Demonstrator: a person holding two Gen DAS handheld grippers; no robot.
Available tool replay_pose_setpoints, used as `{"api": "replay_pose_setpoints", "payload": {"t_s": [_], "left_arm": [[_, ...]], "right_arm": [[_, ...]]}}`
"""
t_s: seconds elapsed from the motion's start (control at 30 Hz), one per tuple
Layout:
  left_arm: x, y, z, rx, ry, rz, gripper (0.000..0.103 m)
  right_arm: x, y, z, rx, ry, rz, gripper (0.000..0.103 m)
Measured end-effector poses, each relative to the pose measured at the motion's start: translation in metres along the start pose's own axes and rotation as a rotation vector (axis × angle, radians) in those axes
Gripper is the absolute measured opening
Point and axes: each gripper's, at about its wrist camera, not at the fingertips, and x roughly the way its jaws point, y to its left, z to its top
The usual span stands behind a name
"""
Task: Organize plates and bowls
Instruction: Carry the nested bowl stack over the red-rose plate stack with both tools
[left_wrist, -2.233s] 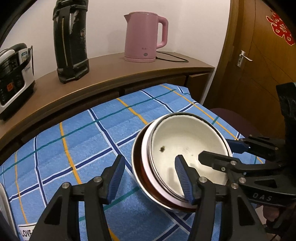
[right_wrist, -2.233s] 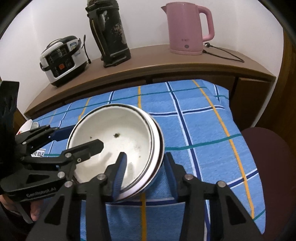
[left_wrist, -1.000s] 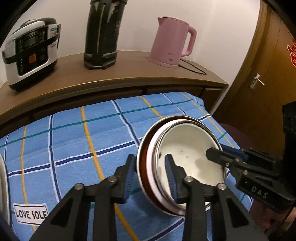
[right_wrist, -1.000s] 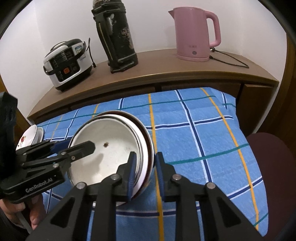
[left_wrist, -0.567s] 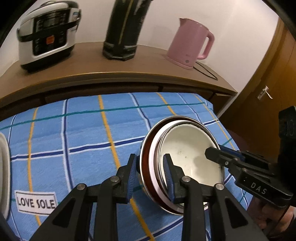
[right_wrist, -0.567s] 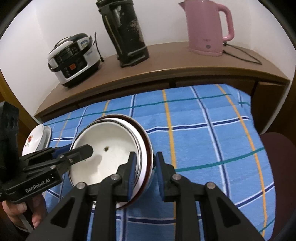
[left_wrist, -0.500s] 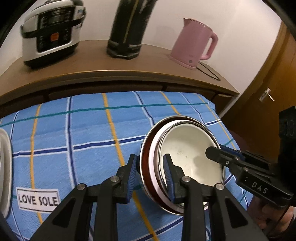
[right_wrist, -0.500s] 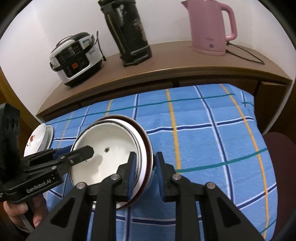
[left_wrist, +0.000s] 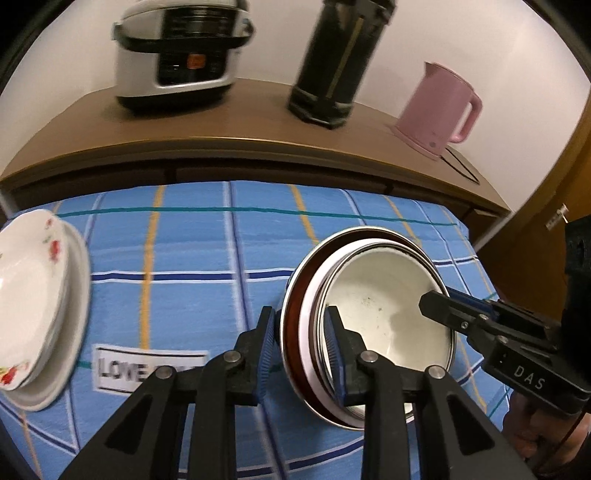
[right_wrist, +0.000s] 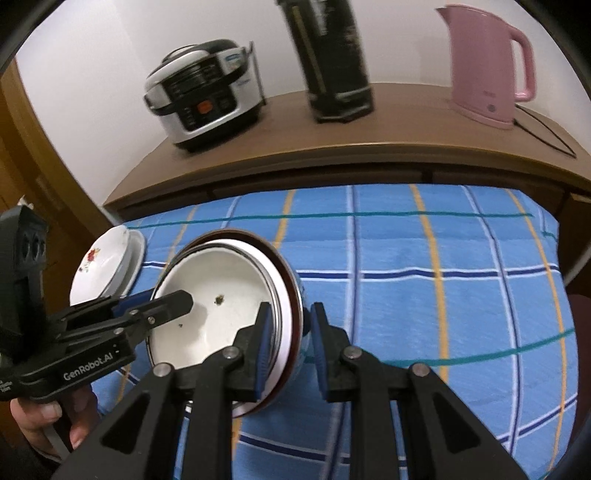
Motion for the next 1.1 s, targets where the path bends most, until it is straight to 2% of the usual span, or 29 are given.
{"api": "replay_pose_setpoints", "payload": {"t_s": [0.4,1.1], "left_arm": [[-0.027,0.038,-0.003,-0.071,-0.048,0.05,0.029],[-0.064,0.081,-0.01,-0.146,-0.102,0.106,0.029]], "right_arm": [[0.01,0.042,0.008,-0.065,0.002,0.053,0.021],[0.015,0.101,0.023,-0.161,-0.01,0.105,0.021]]}}
